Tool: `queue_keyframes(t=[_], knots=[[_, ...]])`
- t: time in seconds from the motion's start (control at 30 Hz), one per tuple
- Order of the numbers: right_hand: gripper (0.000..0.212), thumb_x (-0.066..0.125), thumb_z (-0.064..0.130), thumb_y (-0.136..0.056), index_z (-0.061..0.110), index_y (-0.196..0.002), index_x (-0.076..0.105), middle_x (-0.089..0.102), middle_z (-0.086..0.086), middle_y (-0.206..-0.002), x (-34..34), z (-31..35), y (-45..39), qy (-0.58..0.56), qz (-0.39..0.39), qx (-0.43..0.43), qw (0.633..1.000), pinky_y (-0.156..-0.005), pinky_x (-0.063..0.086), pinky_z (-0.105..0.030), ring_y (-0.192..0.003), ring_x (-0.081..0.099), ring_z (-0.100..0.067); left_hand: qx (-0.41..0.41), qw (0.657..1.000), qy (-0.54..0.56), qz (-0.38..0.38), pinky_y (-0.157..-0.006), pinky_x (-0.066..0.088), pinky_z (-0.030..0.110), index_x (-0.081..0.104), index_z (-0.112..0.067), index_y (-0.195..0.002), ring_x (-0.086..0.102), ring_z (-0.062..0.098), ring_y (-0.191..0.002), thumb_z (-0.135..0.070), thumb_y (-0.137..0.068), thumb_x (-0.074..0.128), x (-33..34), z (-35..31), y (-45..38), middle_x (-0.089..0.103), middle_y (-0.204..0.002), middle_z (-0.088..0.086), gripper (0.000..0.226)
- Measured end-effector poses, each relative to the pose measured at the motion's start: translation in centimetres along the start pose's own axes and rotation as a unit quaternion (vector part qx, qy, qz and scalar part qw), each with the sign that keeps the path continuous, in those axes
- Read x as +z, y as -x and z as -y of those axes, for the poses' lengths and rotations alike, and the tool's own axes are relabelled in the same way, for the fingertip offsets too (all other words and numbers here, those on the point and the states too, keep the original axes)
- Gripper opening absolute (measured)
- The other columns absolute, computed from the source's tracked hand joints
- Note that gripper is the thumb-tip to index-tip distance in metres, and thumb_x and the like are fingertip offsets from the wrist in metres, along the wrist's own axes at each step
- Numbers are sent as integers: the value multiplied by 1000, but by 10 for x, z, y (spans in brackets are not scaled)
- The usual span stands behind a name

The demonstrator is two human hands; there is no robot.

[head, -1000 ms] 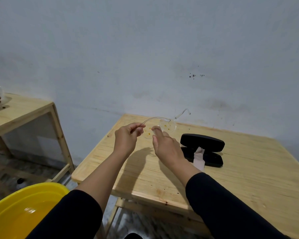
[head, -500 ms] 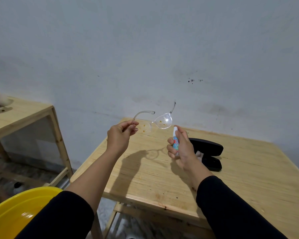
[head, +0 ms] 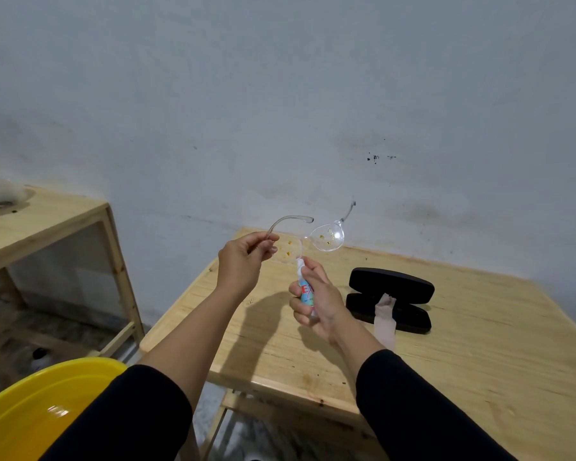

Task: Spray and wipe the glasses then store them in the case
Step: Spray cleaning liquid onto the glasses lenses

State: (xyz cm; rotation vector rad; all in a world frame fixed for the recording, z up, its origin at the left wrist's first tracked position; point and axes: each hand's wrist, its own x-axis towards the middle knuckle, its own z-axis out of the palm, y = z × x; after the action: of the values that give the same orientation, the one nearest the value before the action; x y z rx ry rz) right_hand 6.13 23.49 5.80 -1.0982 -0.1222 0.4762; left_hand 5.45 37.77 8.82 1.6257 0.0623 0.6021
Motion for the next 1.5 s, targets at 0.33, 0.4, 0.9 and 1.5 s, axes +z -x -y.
queue_keyframes(t=[0.33, 0.4, 0.9, 1.5], knots=[[22, 38, 22, -97, 32, -116, 44, 46, -6, -76, -3, 3, -4, 131, -66, -38, 989, -35, 29, -16, -33, 35, -13, 1, 1000, -15, -13, -70, 52, 10, 70, -7, -93, 64, -1, -65, -2, -90, 53, -6, -2, 1, 67, -77, -4, 18], [26, 37, 20, -96, 34, -116, 43, 44, -6, -81, -9, 6, -3, 203, -99, -59, 972, -36, 32, -19, -38, 40, -15, 0, 1000, -15, -17, -70, 52, 9, 70, -10, -92, 64, -1, -65, -2, -91, 53, -8, -3, 0, 66, -75, -3, 18], [32, 65, 19, -85, 25, -116, 62, 63, 4, -87, -66, 70, 49, 386, -316, -318, 806, -57, 40, 3, -77, 59, -8, 6, 1000, -29, -6, -71, 49, 4, 70, -13, -93, 64, -8, -62, -7, -91, 53, 28, -16, 10, 69, -81, 3, 17], [26, 61, 15, -86, 21, -112, 60, 65, -3, -98, -232, 132, 249, 425, -558, -277, 657, -74, 48, -25, -88, 60, -14, 5, 988, 28, 151, -66, 46, 0, 71, -15, -96, 63, -12, -61, -9, -90, 56, 197, -39, 79, 69, -76, -3, 17]])
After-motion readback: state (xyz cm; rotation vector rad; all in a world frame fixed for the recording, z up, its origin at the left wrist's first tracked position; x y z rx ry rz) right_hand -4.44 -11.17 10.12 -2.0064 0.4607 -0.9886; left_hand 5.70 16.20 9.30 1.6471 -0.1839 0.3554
